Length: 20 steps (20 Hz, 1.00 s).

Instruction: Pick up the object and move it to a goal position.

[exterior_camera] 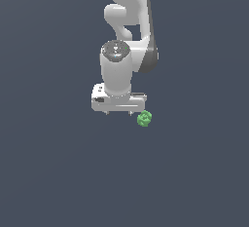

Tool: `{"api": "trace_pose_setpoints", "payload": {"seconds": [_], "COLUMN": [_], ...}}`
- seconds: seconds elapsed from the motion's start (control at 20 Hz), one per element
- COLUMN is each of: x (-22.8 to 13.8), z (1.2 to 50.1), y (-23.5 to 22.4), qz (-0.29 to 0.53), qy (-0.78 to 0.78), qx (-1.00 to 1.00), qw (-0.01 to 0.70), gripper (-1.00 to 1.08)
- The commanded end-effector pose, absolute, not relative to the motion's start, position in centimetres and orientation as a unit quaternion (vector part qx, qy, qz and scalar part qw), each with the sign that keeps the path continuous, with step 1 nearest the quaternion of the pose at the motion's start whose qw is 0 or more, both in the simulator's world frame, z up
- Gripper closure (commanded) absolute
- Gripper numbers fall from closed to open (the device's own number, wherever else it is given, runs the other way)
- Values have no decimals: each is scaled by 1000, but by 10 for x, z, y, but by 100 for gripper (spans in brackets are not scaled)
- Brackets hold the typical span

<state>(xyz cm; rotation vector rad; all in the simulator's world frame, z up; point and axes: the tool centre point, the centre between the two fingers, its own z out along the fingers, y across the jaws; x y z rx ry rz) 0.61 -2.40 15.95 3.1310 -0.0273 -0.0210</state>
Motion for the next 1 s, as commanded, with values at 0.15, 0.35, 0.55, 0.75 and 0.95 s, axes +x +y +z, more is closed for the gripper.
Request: {"api": "trace_pose_setpoints", "payload": {"seconds": [0.15, 0.35, 0.55, 0.75, 0.95], "x": [7, 10, 11, 10, 9], "z": [160, 160, 161, 160, 156], "y": [-21, -14, -13, -12, -5], "qz": [-6, -5, -5, -5, -5], "qy": [-7, -1, 2, -3, -15], "qx": [1000, 1000, 1000, 1000, 1000], "qw": [2, -8, -10, -9, -9], "gripper": [-92, -92, -92, -92, -92]}}
